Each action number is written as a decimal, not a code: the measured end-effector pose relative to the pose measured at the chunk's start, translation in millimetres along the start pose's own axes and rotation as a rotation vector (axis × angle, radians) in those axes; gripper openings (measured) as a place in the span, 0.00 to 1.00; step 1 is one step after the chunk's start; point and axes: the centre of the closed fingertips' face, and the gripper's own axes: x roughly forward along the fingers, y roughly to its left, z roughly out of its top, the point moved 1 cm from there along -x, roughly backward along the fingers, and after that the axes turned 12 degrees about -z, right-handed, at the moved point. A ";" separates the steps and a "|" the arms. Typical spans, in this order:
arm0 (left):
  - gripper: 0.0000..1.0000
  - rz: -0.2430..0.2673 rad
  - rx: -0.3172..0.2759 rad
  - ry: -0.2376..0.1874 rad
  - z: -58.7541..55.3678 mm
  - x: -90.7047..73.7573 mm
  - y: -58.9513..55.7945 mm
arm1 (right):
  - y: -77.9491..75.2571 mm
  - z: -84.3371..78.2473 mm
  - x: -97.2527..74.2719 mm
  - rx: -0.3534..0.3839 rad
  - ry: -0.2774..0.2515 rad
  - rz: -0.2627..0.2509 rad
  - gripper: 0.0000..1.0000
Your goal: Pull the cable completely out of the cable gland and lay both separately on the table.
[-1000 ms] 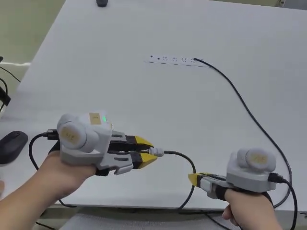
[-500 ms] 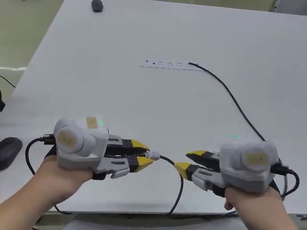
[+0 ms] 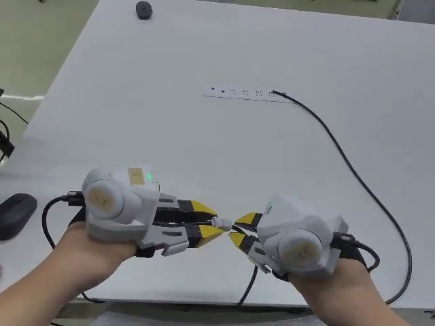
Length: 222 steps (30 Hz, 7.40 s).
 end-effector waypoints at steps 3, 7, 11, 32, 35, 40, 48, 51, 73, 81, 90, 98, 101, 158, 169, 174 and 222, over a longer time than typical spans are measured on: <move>0.15 0.007 -0.005 -0.006 0.4 -0.6 -0.1 | -0.5 0.9 -1.1 0.006 -0.005 0.002 0.00; 0.15 0.008 -0.002 -0.017 2.2 -0.1 -2.1 | -2.6 -0.2 -4.2 0.064 -0.019 0.005 0.00; 0.15 0.009 -0.002 -0.019 3.3 3.6 -4.6 | -2.4 -2.9 -5.7 0.083 -0.014 0.000 0.00; 0.15 0.028 -0.013 -0.046 8.1 -3.9 -7.0 | -16.0 -49.8 -13.6 0.350 0.080 -0.018 0.00; 0.15 0.027 -0.013 -0.045 8.3 -3.7 -8.7 | -16.6 -59.4 -15.3 0.403 0.094 -0.018 0.00; 0.15 0.027 -0.014 -0.043 7.4 -3.2 -10.8 | -19.5 -76.1 -19.8 0.464 0.115 -0.037 0.00; 0.15 0.027 -0.017 -0.040 5.3 -2.8 -16.0 | -13.7 -91.7 -26.1 0.478 0.137 -0.047 0.00; 0.15 0.026 -0.020 -0.037 3.3 -2.8 -19.1 | -15.3 -97.5 -28.3 0.489 0.142 -0.068 0.00; 0.15 0.038 -0.006 -0.031 -11.2 -1.9 -29.2 | -34.0 -46.8 -41.5 0.440 0.035 -0.082 0.00; 0.15 0.052 -0.024 -0.038 -23.5 -8.8 -23.4 | -44.1 -10.0 -43.9 0.357 0.003 -0.078 0.00; 0.15 0.068 -0.042 -0.054 -38.1 -18.4 -23.2 | -63.6 19.3 -32.7 0.286 -0.009 -0.087 0.00; 0.16 0.083 -0.058 -0.069 -48.6 -27.4 -19.6 | -67.5 33.6 -8.0 0.175 0.044 -0.052 0.00; 0.16 0.088 -0.060 -0.069 -53.8 -29.2 -19.1 | -66.4 40.1 2.7 0.140 0.055 -0.040 0.00; 0.16 0.144 -0.199 -0.063 -173.8 -43.2 31.7 | 40.2 62.2 229.4 -0.187 0.358 0.309 0.00; 0.16 0.215 -0.205 -0.061 -182.0 -44.7 50.0 | 56.0 54.5 236.8 -0.188 0.361 0.342 0.00; 0.16 0.230 -0.208 -0.060 -183.9 -45.1 53.9 | 58.1 52.6 239.2 -0.190 0.359 0.352 0.00; 0.31 0.259 -0.181 -0.003 -176.3 -57.1 57.6 | 39.0 73.9 204.3 -0.169 0.201 0.285 0.23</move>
